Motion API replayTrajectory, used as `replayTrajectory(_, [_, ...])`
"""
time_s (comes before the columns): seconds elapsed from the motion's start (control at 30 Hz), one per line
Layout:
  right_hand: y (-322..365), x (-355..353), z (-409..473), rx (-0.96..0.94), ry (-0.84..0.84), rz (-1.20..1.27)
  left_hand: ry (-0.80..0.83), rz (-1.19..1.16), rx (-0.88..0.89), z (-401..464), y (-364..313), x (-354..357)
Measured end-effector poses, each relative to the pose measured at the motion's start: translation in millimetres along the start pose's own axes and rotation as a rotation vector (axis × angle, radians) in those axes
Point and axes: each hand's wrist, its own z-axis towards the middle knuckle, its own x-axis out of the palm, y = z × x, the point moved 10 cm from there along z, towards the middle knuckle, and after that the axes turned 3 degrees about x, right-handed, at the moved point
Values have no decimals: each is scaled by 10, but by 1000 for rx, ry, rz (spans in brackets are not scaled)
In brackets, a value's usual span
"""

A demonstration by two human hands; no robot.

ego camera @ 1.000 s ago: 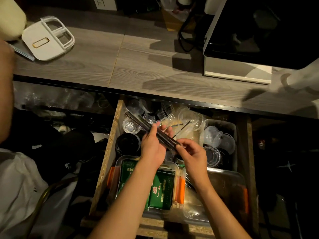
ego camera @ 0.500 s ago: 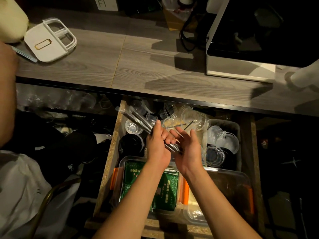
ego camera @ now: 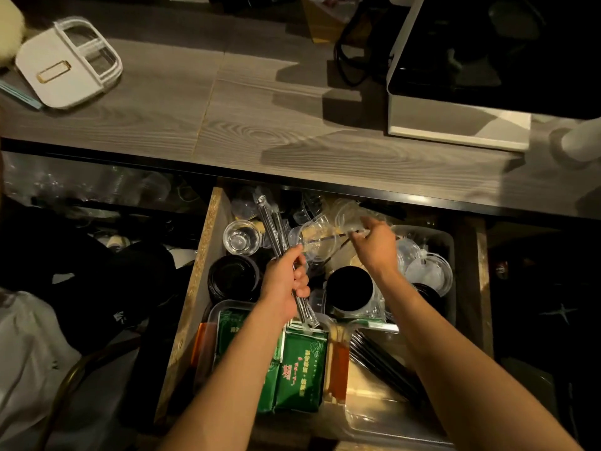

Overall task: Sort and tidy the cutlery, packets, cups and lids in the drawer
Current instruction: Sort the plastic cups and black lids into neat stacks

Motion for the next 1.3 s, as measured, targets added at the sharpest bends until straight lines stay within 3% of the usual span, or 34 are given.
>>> replayTrajectory(0.1, [35, -21, 31, -14, -15, 33, -19, 46, 24, 57, 36, -21])
replayTrajectory(0.27, [32, -264, -158, 42, -74, 322, -26, 38, 19, 4, 95, -3])
replayTrajectory(0.53, [244, -1086, -972, -39, -350, 860, 123, -92, 12, -308, 126, 367])
replayTrajectory(0.63, [266, -1145, -1302, -45, -360, 954, 169, -143, 61, -469, 31, 489])
replayTrajectory(0.77, [211, -983, -1623, -30, -273, 888, 196, -452, 99, -665, -133, 546])
replayTrajectory(0.93, [83, -670, -1812, 64, -84, 930, 108, -597, 178, -809, -272, 426])
replayTrajectory(1.13, [302, -163, -1966, 498, 254, 1562, 84, -570, 229, -1045, -201, 531])
replayTrajectory(1.3, [426, -28, -2002, 549, 373, 1467, 47, -495, 304, -1109, -84, 439])
